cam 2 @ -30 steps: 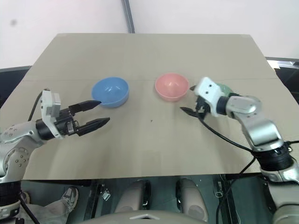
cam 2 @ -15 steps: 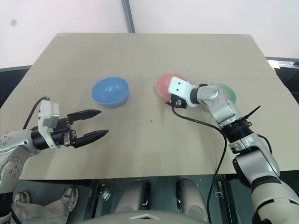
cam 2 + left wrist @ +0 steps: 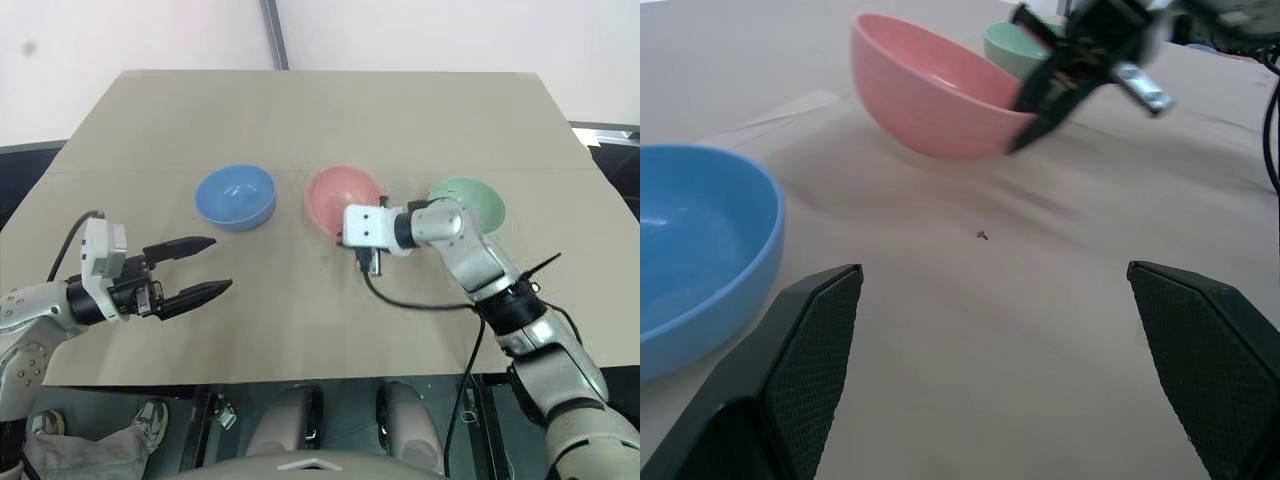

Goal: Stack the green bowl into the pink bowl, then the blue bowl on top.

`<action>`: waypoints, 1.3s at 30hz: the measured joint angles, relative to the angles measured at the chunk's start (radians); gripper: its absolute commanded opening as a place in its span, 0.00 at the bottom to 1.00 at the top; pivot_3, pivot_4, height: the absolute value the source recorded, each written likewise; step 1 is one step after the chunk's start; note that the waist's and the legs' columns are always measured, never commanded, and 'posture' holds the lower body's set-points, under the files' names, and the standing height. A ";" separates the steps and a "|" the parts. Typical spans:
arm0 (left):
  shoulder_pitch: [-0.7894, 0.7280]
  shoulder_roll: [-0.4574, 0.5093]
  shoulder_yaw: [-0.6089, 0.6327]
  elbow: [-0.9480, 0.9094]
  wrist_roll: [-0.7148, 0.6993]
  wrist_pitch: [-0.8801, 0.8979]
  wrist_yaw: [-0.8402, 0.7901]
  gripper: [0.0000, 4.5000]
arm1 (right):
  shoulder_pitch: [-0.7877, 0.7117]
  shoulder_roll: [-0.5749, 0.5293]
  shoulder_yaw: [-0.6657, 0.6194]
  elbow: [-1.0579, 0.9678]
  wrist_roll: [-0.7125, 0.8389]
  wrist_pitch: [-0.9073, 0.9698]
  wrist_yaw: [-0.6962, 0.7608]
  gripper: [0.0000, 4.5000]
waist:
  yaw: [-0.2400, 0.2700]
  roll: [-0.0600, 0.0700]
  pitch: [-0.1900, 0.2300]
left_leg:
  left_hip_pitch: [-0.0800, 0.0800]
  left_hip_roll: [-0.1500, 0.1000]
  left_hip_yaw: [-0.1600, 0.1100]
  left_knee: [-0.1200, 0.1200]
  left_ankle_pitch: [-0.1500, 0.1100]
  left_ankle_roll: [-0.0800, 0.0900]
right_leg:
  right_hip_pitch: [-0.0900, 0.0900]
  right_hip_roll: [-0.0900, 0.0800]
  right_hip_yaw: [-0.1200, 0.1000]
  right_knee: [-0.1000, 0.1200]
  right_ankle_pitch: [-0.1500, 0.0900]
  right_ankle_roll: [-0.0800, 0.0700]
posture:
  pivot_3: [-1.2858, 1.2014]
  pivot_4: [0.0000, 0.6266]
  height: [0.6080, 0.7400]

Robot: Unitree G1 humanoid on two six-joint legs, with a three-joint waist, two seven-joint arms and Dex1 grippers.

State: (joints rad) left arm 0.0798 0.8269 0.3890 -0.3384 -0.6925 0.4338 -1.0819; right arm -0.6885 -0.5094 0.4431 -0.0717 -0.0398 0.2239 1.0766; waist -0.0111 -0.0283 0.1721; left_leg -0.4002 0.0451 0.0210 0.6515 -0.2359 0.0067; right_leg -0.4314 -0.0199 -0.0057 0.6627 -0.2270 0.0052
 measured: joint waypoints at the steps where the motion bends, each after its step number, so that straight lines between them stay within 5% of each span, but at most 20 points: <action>1: 0.000 0.000 0.000 0.001 0.000 0.000 0.000 1.00 | 0.003 -0.002 0.000 -0.018 0.004 0.015 0.005 0.02 | 0.000 0.000 0.000 | 0.001 0.000 0.000 0.000 0.000 0.000 | 0.000 0.000 0.000 0.000 0.000 0.000 | 0.52 0.24 1.00; 4: -0.008 -0.004 -0.003 0.013 0.003 -0.003 -0.001 1.00 | 0.054 -0.013 0.003 -0.130 0.004 0.101 -0.005 0.02 | 0.000 -0.001 -0.001 | 0.002 0.000 0.000 0.001 0.000 0.000 | 0.001 0.000 0.000 0.000 -0.001 0.001 | 0.52 0.24 1.00; 14: -0.056 -0.009 -0.039 0.053 0.026 -0.008 -0.004 1.00 | 0.105 0.038 0.061 -0.157 -0.051 0.167 -0.085 0.94 | -0.001 0.000 0.000 | 0.001 0.000 0.001 0.001 0.000 0.000 | 0.000 0.003 0.000 0.000 0.000 0.000 | 0.52 0.24 1.00; 20: -0.063 -0.009 -0.041 0.054 0.036 -0.016 -0.005 1.00 | 0.115 -0.011 -0.143 -0.333 0.082 0.347 -0.097 0.94 | 0.003 0.000 0.000 | 0.000 0.000 0.000 0.001 0.000 0.000 | 0.000 0.001 0.000 0.000 0.000 0.000 | 0.52 0.24 1.00; 25: -0.056 -0.012 -0.041 0.055 0.042 -0.025 -0.004 1.00 | 0.165 -0.195 -0.343 -0.384 0.120 0.509 -0.129 0.94 | 0.007 -0.001 0.000 | 0.000 -0.002 0.001 0.001 0.000 0.000 | 0.000 0.001 0.000 0.000 -0.002 -0.004 | 0.52 0.24 1.00; 33: -0.074 -0.020 -0.052 0.055 0.042 -0.026 -0.004 1.00 | 0.237 -0.282 -0.372 -0.216 0.081 0.519 -0.217 0.94 | -0.003 0.000 0.000 | 0.002 -0.001 0.002 0.001 0.000 0.000 | 0.000 0.003 0.001 0.000 -0.002 -0.003 | 0.52 0.24 1.00; 36: -0.079 -0.020 -0.055 0.055 0.042 -0.026 -0.004 1.00 | 0.242 -0.268 -0.358 -0.143 0.074 0.505 -0.242 0.80 | -0.003 0.000 0.000 | 0.001 -0.001 0.002 0.001 0.000 0.000 | 0.000 0.003 0.001 0.000 -0.002 -0.003 | 0.52 0.24 1.00; 39: -0.080 -0.020 -0.055 0.057 0.042 -0.026 -0.005 1.00 | 0.237 -0.259 -0.340 -0.084 0.068 0.469 -0.262 0.48 | -0.002 0.000 0.000 | 0.001 -0.001 0.002 0.000 0.000 0.000 | -0.001 0.003 0.002 0.000 0.000 0.000 | 0.52 0.24 1.00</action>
State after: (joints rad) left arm -0.0002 0.8067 0.3339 -0.2819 -0.6508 0.4079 -1.0865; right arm -0.4519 -0.7680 0.1033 -0.1554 0.0280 0.6930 0.8150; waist -0.0134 -0.0285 0.1724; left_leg -0.3996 0.0437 0.0233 0.6519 -0.2358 0.0066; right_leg -0.4322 -0.0172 -0.0041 0.6622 -0.2272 0.0054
